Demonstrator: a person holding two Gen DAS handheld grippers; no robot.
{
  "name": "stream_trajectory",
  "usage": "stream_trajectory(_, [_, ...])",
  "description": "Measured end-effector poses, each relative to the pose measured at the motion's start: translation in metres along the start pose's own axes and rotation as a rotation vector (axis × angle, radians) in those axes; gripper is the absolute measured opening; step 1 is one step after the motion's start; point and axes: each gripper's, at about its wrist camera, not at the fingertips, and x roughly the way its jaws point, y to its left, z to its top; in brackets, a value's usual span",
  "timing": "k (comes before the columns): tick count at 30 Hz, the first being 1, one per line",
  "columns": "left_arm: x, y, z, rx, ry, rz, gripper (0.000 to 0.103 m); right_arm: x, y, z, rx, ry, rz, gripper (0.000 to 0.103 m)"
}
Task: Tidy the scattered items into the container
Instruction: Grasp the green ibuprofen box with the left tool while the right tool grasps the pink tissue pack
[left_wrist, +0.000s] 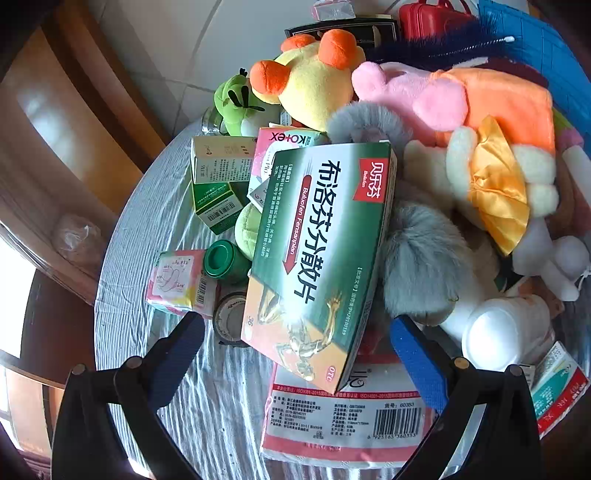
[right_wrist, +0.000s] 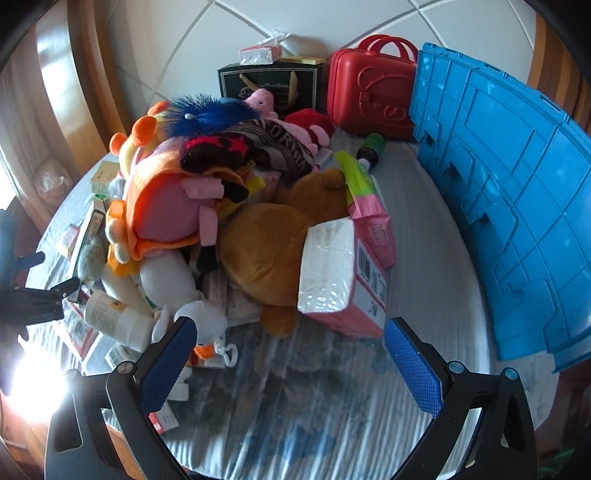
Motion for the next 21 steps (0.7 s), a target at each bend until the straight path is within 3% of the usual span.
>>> stream_trajectory(7, [0.020,-0.013,0.006,0.063,-0.021,0.036,0.091,0.030,0.000,0.001,-0.010,0.030,-0.039,0.103])
stream_trajectory(9, [0.020,-0.018,0.007,0.079,-0.032,0.033,0.075,0.040,-0.001,0.002,-0.012,0.035,-0.059,0.103])
stream_trajectory(12, [0.020,-0.024,0.006,0.102,-0.047,0.041,0.062,0.050,-0.007,0.006,0.002,0.028,-0.084,0.103])
stream_trajectory(21, [0.011,-0.025,0.004,0.112,-0.084,0.074,0.046,0.081,-0.013,0.012,-0.024,0.051,-0.192,0.103])
